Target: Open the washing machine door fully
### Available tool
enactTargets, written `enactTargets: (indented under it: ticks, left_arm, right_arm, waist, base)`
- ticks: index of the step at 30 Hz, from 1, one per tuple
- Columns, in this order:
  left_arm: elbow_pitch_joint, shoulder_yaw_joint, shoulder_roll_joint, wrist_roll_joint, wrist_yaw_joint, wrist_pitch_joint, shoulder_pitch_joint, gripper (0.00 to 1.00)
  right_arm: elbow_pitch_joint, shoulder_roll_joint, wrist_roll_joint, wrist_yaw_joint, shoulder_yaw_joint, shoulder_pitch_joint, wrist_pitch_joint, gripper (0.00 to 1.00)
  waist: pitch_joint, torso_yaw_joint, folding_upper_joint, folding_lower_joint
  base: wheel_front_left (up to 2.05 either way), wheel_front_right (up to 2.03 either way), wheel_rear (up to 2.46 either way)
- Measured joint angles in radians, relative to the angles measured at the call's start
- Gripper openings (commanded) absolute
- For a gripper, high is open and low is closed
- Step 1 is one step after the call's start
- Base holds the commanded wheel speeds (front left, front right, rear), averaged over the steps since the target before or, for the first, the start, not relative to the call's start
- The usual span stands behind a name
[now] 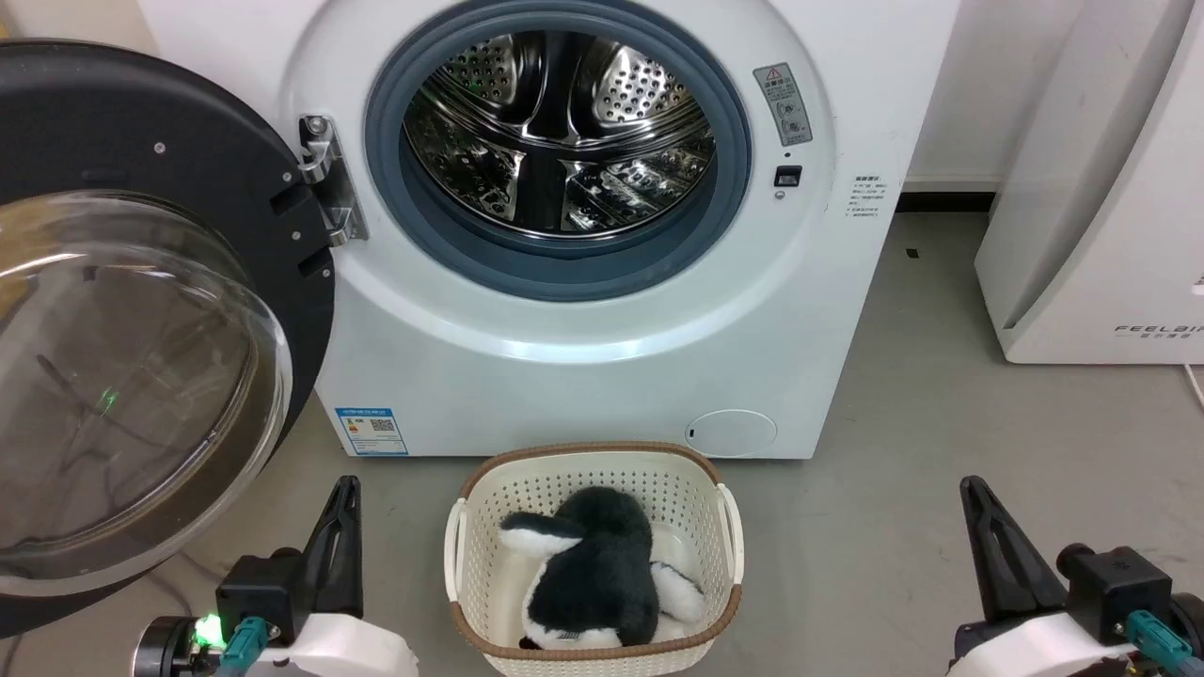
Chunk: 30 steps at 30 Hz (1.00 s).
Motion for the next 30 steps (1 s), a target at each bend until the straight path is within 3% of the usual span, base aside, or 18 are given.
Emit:
enactTargets:
  ticks: [30]
  left_arm:
    - [-0.013, -0.014, 0.0, 0.013, 0.011, 0.062, -0.015, 0.0]
  right_arm:
    - [-0.007, 0.0, -0.01, 0.001, 0.027, -0.02, 0.06, 0.0]
  waist:
    - [0.011, -0.002, 0.0, 0.0]
  base:
    - [0.0, 0.0, 0.0]
